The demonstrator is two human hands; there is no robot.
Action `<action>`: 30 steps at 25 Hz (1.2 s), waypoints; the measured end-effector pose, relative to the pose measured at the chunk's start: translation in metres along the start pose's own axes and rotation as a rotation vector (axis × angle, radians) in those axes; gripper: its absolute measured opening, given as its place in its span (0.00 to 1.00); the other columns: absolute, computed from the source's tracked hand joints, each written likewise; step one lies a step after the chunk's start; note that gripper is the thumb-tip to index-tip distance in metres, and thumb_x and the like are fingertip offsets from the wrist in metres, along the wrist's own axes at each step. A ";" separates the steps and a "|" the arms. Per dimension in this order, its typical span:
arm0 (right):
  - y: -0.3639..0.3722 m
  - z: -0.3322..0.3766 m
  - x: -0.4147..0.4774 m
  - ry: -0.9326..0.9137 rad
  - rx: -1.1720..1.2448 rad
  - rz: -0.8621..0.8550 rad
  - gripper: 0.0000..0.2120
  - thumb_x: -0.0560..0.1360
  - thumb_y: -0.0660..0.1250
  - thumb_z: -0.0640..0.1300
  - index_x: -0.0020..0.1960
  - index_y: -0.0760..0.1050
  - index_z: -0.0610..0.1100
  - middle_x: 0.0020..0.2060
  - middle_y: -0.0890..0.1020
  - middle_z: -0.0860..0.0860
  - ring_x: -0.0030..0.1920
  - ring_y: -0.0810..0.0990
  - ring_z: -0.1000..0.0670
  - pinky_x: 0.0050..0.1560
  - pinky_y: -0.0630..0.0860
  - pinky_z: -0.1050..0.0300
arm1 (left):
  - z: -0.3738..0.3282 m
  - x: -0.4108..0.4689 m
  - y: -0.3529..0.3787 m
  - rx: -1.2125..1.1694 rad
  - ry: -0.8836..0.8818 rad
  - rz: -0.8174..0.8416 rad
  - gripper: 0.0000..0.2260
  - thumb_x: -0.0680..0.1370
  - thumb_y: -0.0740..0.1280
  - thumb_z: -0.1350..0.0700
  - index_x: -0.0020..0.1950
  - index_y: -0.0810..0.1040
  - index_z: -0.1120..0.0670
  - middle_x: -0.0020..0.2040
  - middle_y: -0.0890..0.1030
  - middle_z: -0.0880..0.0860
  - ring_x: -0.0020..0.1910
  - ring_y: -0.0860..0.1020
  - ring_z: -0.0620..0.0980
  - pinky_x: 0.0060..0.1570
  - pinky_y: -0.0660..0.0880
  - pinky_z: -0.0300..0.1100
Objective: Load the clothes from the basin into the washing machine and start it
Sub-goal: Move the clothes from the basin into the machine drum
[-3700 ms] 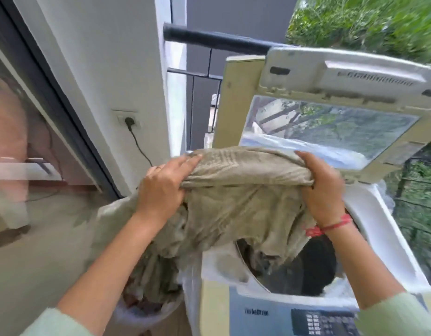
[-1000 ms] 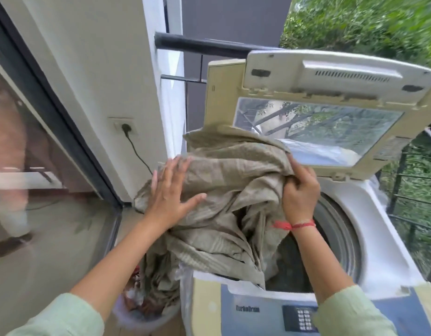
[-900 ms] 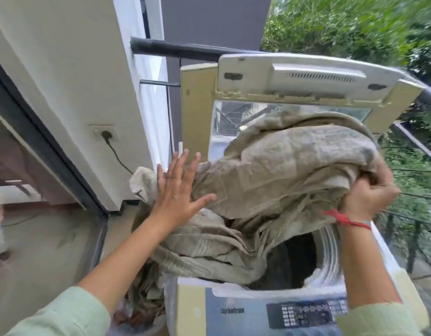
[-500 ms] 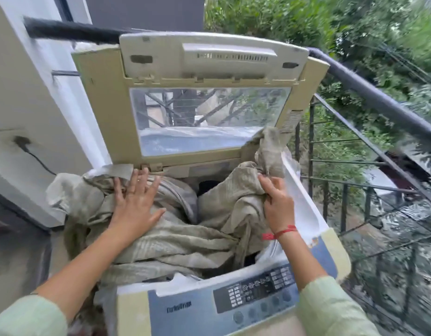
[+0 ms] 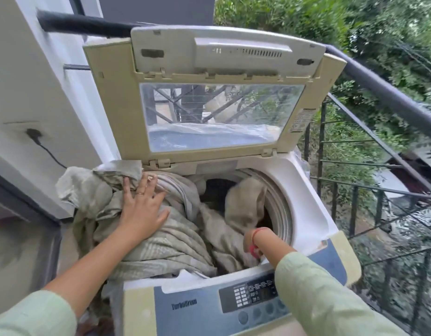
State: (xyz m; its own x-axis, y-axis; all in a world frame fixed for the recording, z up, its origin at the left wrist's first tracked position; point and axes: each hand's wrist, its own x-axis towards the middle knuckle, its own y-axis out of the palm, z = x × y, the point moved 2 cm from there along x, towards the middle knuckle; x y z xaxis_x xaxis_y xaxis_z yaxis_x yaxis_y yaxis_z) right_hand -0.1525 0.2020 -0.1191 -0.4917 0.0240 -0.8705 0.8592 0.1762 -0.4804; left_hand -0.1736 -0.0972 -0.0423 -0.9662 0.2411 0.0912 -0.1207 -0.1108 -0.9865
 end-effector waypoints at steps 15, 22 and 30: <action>-0.045 0.238 -0.104 -0.613 0.243 -0.762 0.35 0.72 0.67 0.57 0.74 0.54 0.61 0.76 0.46 0.45 0.74 0.52 0.36 0.72 0.58 0.41 | 0.108 -0.068 0.018 -1.202 -0.692 -0.037 0.36 0.65 0.67 0.34 0.68 0.65 0.50 0.62 0.73 0.55 0.62 0.73 0.55 0.61 0.71 0.53; -0.060 0.179 -0.131 -0.774 0.668 -1.021 0.25 0.70 0.62 0.27 0.60 0.79 0.50 0.57 0.79 0.52 0.58 0.78 0.52 0.61 0.72 0.61 | 0.148 -0.050 -0.026 -1.029 -0.923 -0.556 0.08 0.78 0.63 0.55 0.42 0.67 0.55 0.33 0.69 0.49 0.36 0.68 0.52 0.35 0.63 0.43; -0.079 -0.061 -0.172 -0.297 1.062 -1.583 0.25 0.68 0.58 0.29 0.59 0.78 0.48 0.52 0.80 0.66 0.56 0.78 0.57 0.63 0.72 0.60 | 0.147 -0.042 -0.086 -0.820 -0.721 -0.639 0.14 0.76 0.65 0.51 0.39 0.67 0.60 0.31 0.67 0.51 0.31 0.65 0.51 0.32 0.59 0.45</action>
State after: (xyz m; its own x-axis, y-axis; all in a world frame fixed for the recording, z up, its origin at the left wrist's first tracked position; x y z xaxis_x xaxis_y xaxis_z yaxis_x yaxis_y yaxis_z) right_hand -0.1444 0.2436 0.0756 -0.8534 0.3043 0.4233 -0.4981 -0.7157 -0.4896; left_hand -0.1559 -0.2391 0.0584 -0.7235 -0.5763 0.3800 -0.6836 0.5217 -0.5104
